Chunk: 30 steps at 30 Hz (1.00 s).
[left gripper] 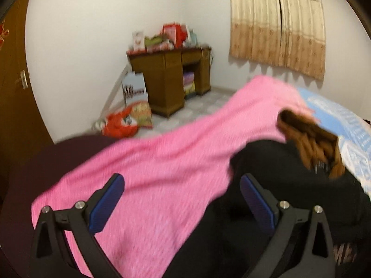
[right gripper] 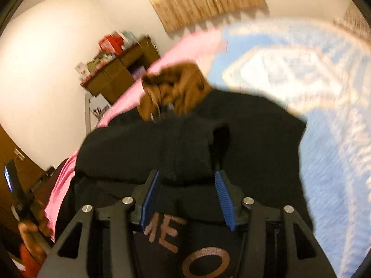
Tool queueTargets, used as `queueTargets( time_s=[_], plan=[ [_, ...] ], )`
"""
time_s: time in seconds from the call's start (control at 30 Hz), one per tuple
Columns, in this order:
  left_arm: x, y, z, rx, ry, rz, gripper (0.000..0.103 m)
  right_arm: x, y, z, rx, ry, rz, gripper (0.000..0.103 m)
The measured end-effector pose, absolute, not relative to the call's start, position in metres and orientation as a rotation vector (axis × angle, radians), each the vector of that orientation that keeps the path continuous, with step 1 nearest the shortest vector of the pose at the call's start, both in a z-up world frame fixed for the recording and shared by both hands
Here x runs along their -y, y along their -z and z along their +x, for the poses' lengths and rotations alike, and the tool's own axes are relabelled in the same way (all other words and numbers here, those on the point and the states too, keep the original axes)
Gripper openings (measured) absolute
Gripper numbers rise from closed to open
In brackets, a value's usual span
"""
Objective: Fold large clothes
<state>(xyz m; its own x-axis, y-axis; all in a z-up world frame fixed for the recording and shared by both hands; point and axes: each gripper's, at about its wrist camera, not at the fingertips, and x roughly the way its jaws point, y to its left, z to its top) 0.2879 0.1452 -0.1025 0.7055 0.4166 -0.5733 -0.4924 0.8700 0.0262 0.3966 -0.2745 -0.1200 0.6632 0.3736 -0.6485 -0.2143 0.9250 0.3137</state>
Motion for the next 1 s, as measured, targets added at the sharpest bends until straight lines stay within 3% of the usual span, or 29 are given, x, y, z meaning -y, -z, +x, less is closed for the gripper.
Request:
queueTargets(
  time_s=[0.2, 0.4, 0.5, 0.6, 1.0],
  plan=[
    [-0.117, 0.124, 0.375, -0.732, -0.473, -0.077, 0.102, 0.248, 0.099, 0.421, -0.708, -0.351, 0.181, 0.049],
    [-0.096, 0.173, 0.398, -0.778, -0.538, 0.024, 0.102, 0.228, 0.177, 0.452, -0.907, -0.337, 0.249, 0.050],
    [-0.105, 0.187, 0.410, -0.741, -0.622, 0.101, 0.103, 0.216, 0.177, 0.443, -0.855, -0.325, 0.157, 0.052],
    [-0.138, 0.203, 0.424, -0.845, -0.626, -0.048, 0.103, 0.215, 0.178, 0.447, -0.870, -0.328, 0.161, 0.052],
    [-0.158, 0.201, 0.429, -0.863, -0.554, -0.167, 0.103, 0.219, 0.176, 0.426, -0.862, -0.370, 0.167, 0.053]
  ],
)
